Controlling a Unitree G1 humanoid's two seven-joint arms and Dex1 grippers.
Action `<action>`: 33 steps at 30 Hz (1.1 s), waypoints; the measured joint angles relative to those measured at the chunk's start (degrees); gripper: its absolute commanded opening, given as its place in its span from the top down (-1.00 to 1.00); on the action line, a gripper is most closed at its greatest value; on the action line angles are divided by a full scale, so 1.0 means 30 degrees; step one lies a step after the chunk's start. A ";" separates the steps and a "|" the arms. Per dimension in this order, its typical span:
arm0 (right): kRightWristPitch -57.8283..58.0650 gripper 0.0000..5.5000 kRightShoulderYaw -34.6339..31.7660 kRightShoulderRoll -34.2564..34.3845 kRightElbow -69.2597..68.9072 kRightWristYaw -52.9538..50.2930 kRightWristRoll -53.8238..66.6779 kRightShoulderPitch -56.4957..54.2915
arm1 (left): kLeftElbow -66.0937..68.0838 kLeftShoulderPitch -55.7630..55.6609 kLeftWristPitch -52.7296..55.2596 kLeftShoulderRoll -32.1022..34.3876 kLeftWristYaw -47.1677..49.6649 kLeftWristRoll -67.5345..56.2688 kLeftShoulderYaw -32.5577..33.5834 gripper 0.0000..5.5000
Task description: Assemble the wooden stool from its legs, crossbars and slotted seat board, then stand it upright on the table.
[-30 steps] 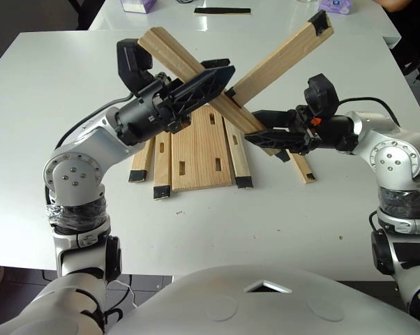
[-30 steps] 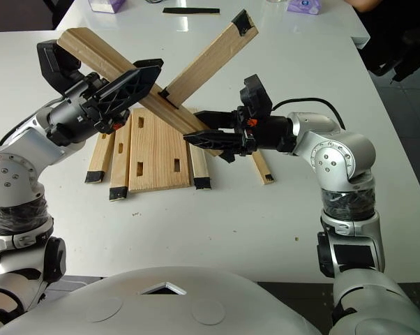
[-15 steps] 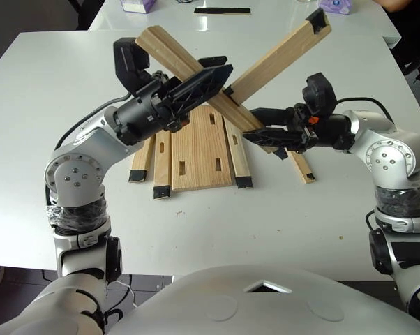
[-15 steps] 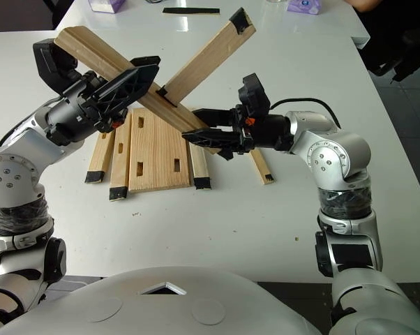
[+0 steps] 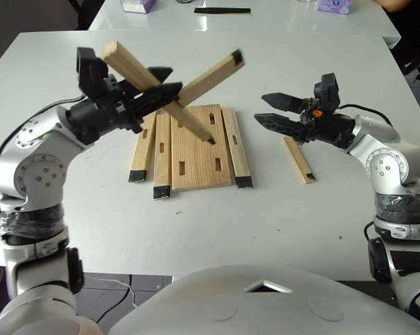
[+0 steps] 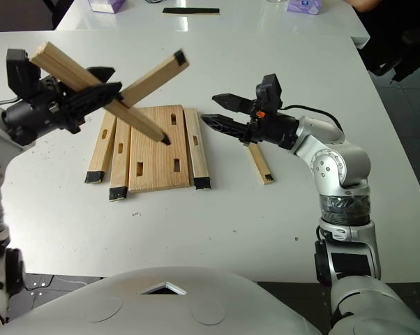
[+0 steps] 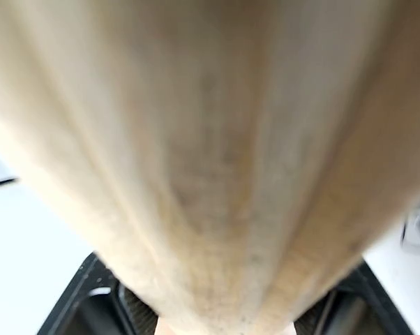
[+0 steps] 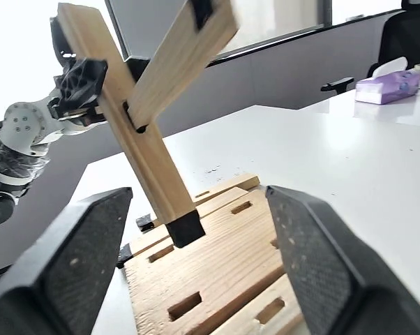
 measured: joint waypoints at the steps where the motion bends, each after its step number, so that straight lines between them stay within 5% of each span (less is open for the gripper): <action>1: -0.0208 -0.28 -0.0038 0.0109 0.0206 -0.0173 -0.0104 0.0070 | 0.0381 0.0336 -0.0567 0.0489 -0.0828 0.0631 0.0113 0.23; 10: -0.0919 -0.28 0.0150 0.0244 0.1198 -0.0513 -0.1119 0.0500 | 0.1891 0.0401 -0.2398 0.1500 -0.4013 0.2805 -0.0187 0.23; 33: -0.1286 -0.28 0.0338 0.0197 0.1968 -0.0043 -0.1731 -0.0135 | -0.0454 0.2558 -0.2623 0.1202 -0.4405 0.2340 0.0015 0.23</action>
